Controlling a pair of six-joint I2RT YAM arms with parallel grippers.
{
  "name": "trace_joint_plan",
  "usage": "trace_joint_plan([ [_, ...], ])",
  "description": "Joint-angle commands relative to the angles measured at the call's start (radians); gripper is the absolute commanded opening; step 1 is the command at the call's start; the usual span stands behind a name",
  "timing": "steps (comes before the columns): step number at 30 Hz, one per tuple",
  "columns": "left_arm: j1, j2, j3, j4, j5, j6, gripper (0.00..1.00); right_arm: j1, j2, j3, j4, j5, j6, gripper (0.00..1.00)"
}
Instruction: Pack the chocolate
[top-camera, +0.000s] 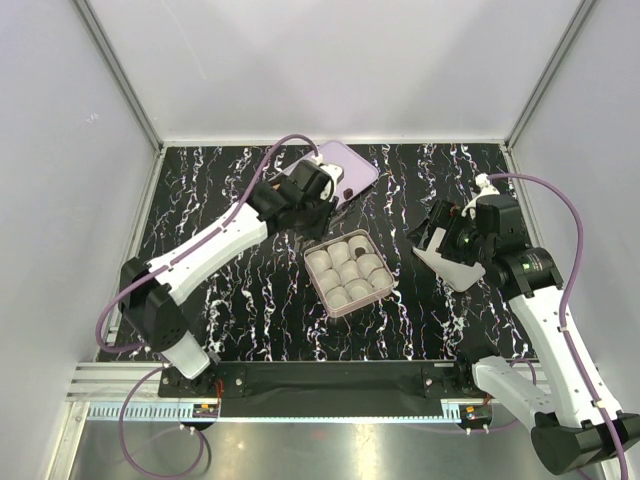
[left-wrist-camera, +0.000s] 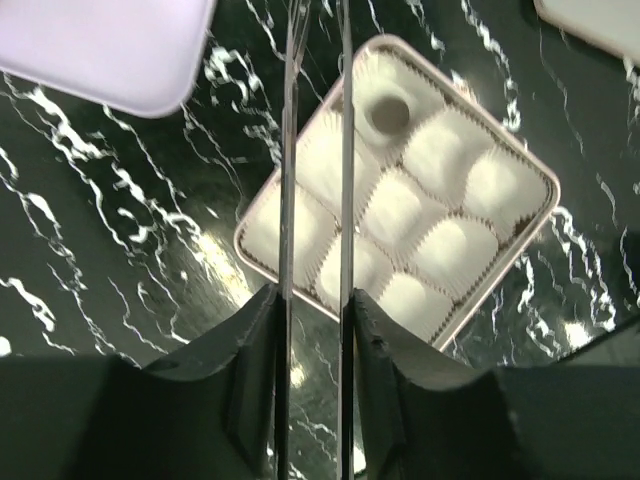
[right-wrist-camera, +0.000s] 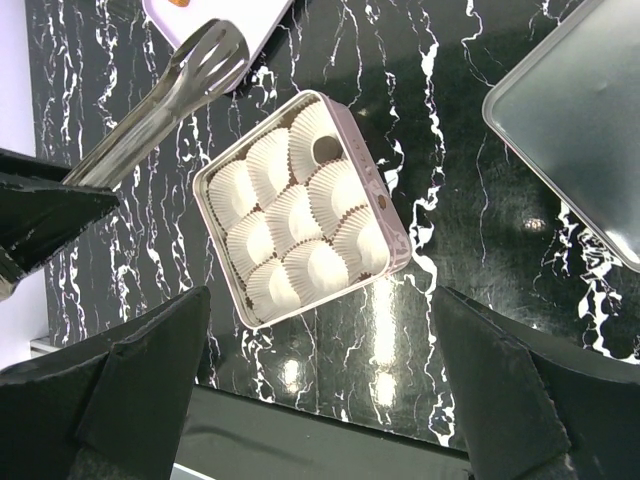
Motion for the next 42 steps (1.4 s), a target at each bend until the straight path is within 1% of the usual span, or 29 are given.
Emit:
trace_joint_plan([
  [1,0.018,-0.035,-0.013,0.031,-0.078,-0.018,0.39,-0.001,-0.015,0.037,0.004,0.019,-0.019,0.99],
  [3,0.019,-0.001,0.028,0.031,-0.122,-0.007,0.40,-0.002,-0.009,0.038,0.007,0.014,-0.013,1.00],
  [8,0.039,0.136,0.154,0.043,-0.152,0.067,0.42,-0.001,-0.007,0.032,0.015,0.008,-0.005,1.00],
  [14,0.100,0.279,0.248,0.082,-0.058,0.119,0.43,-0.001,-0.007,0.026,0.024,0.002,-0.004,0.99],
  [17,0.111,0.319,0.272,0.105,-0.035,0.145,0.44,-0.001,0.001,0.029,0.027,0.006,-0.011,1.00],
  [30,0.142,0.399,0.297,0.171,0.026,0.168,0.46,-0.002,0.021,0.024,0.045,0.014,-0.017,1.00],
  [42,0.170,0.470,0.340,0.178,0.052,0.173,0.45,-0.002,0.027,0.023,0.044,0.028,-0.024,1.00],
])
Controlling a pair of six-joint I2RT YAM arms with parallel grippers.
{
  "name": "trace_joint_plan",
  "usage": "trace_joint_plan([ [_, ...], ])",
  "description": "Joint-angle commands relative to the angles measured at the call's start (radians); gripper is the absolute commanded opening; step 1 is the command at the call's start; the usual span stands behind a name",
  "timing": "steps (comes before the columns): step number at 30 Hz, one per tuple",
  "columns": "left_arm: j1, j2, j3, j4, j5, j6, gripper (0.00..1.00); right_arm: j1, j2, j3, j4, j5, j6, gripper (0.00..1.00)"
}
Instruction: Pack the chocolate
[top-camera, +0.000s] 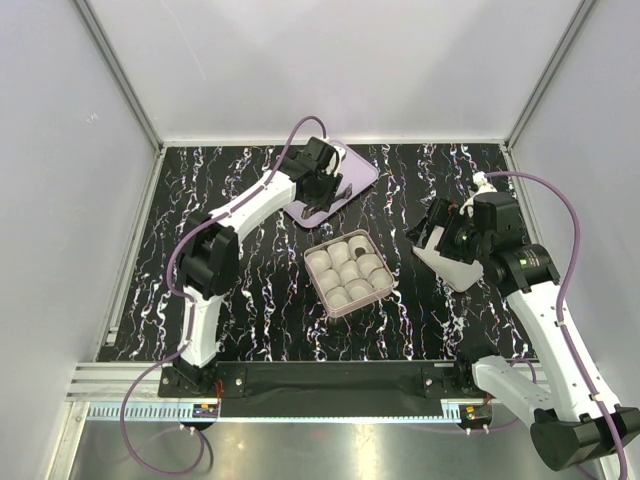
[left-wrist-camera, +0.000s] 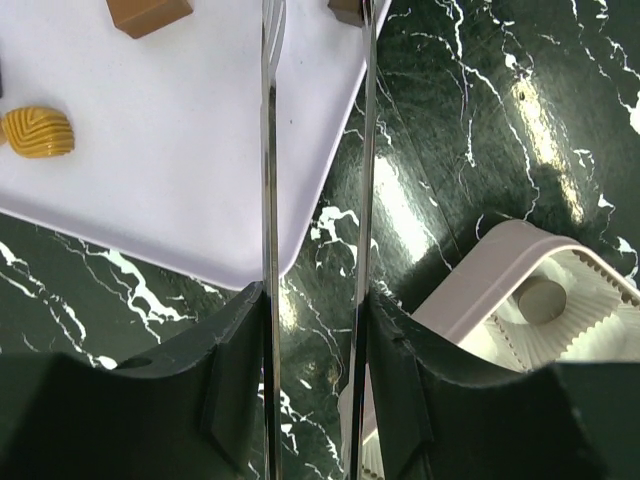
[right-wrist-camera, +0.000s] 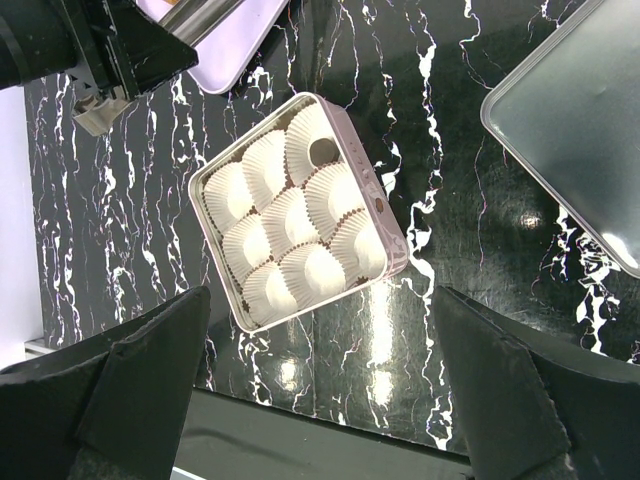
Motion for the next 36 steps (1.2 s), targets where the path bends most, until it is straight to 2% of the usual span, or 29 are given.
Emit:
trace_joint_plan([
  [1,0.007,0.017,0.057,0.049,0.031,0.013,0.45,-0.002,0.007,0.024,0.034,0.024,-0.019,1.00],
  [9,0.010,0.038,0.051,0.054,0.055,0.020,0.42,-0.001,0.010,0.024,0.037,0.029,-0.023,1.00],
  [18,0.011,-0.004,0.060,0.022,0.040,0.012,0.26,-0.001,0.017,0.042,0.025,0.024,-0.019,1.00],
  [22,0.011,-0.099,0.074,-0.043,0.009,-0.016,0.22,-0.002,0.016,0.053,0.021,0.016,-0.014,1.00],
  [26,0.008,-0.234,0.013,-0.084,0.026,-0.039,0.20,-0.001,0.013,0.055,0.008,0.010,-0.013,1.00],
  [30,-0.021,-0.404,-0.116,-0.127,0.031,-0.019,0.20,-0.001,0.007,0.047,-0.006,0.024,-0.016,1.00],
  [36,-0.111,-0.558,-0.278,-0.204,0.031,-0.046,0.20,-0.002,-0.004,0.038,-0.022,0.035,-0.009,1.00],
])
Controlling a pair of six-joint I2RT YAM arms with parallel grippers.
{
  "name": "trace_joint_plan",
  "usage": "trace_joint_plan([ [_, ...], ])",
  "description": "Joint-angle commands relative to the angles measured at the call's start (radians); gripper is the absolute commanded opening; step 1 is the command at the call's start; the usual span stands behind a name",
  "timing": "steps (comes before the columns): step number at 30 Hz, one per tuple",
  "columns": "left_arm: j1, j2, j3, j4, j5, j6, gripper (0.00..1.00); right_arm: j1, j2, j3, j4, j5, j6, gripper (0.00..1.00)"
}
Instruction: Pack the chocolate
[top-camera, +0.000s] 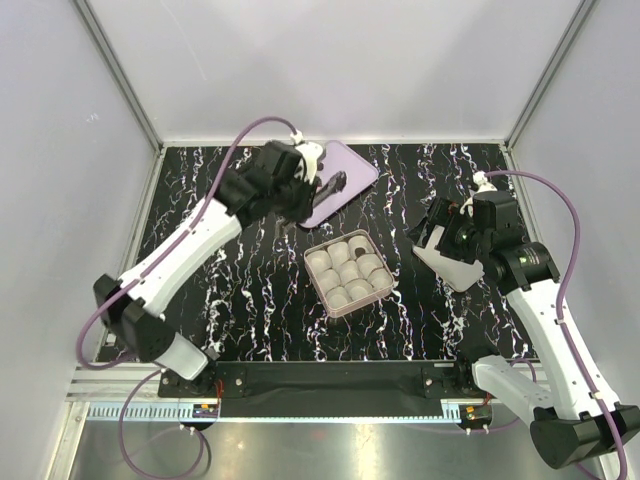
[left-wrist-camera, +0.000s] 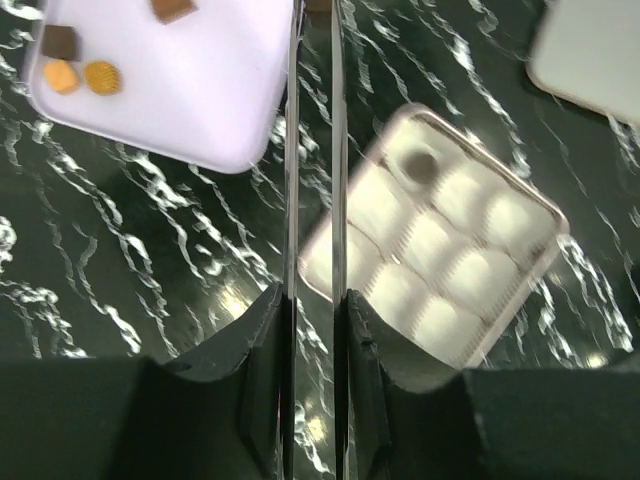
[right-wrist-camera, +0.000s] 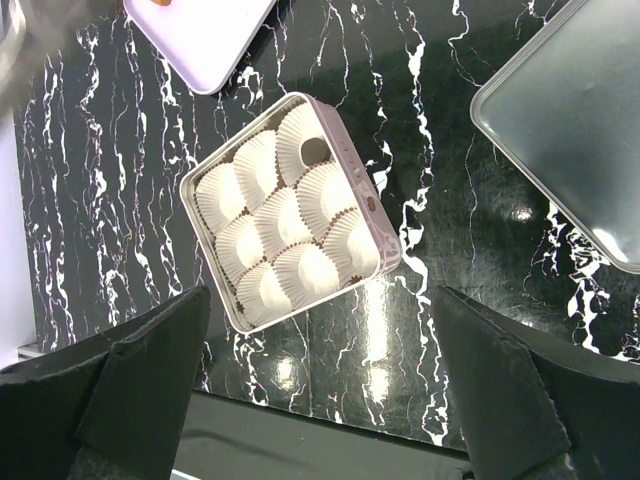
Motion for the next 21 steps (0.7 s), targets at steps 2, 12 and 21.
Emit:
trace_joint_plan([
  [2,-0.079,-0.075,-0.135,-0.050,0.007,-0.035,0.20,-0.001,-0.021,0.026,-0.009,0.022,-0.007,1.00],
  [12,-0.155,-0.123,-0.268,-0.015,-0.004,-0.100,0.24,-0.001,-0.029,0.045,-0.021,0.013,0.004,1.00],
  [21,-0.172,-0.077,-0.270,-0.041,0.006,-0.100,0.26,-0.001,-0.033,0.037,-0.020,0.018,0.001,1.00],
])
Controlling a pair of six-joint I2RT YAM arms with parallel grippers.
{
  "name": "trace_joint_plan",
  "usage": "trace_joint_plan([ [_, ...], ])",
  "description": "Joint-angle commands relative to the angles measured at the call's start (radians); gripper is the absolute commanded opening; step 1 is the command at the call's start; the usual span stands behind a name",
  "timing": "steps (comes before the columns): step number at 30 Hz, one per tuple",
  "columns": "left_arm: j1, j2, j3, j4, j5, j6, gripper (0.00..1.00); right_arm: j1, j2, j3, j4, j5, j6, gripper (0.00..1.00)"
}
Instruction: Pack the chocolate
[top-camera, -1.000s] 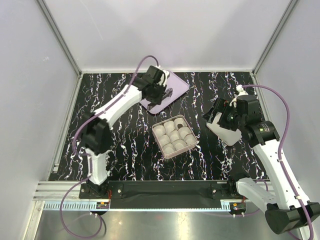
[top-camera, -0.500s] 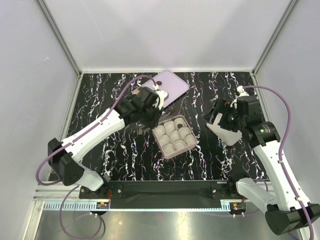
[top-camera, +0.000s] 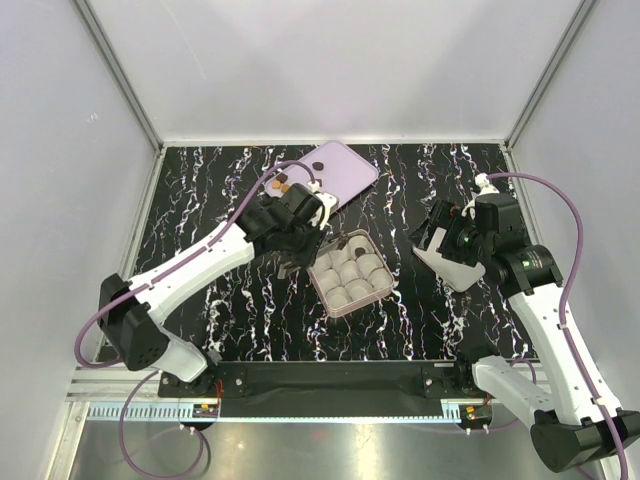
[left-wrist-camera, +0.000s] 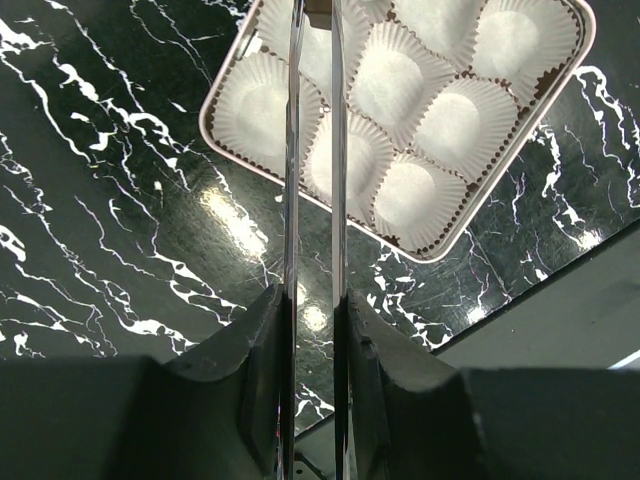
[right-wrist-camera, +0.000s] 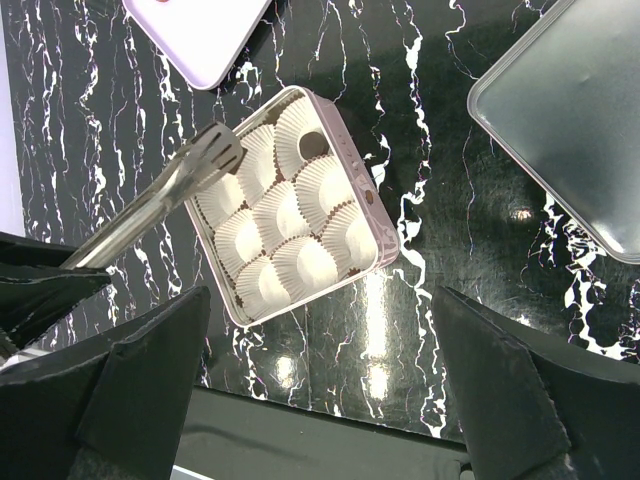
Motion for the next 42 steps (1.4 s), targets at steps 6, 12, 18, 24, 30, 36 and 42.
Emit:
trace_joint_plan([
  [6,-0.013,0.044,0.013,0.007,-0.008,-0.009,0.28,-0.002,-0.014,0.042,0.008,0.015,-0.003,1.00],
  [12,-0.021,0.066,0.045,-0.005,-0.031,-0.009,0.35,-0.002,-0.019,0.046,0.003,0.018,-0.005,1.00],
  [18,-0.024,0.071,0.088,-0.013,-0.065,-0.017,0.43,-0.002,-0.022,0.048,0.000,0.026,-0.011,1.00],
  [24,-0.022,0.081,0.197,-0.022,-0.117,-0.028,0.46,-0.001,-0.020,0.048,0.002,0.032,-0.016,1.00],
  [30,0.028,0.152,0.334,-0.007,-0.189,0.021,0.49,-0.001,-0.023,0.048,0.010,0.030,-0.020,1.00],
  [36,0.171,0.279,0.403,0.082,-0.185,0.095,0.51,-0.001,-0.023,0.046,0.026,0.012,-0.020,1.00],
  [42,0.272,0.414,0.480,0.150,-0.148,0.159,0.55,-0.001,-0.023,0.042,0.037,-0.010,-0.017,1.00],
])
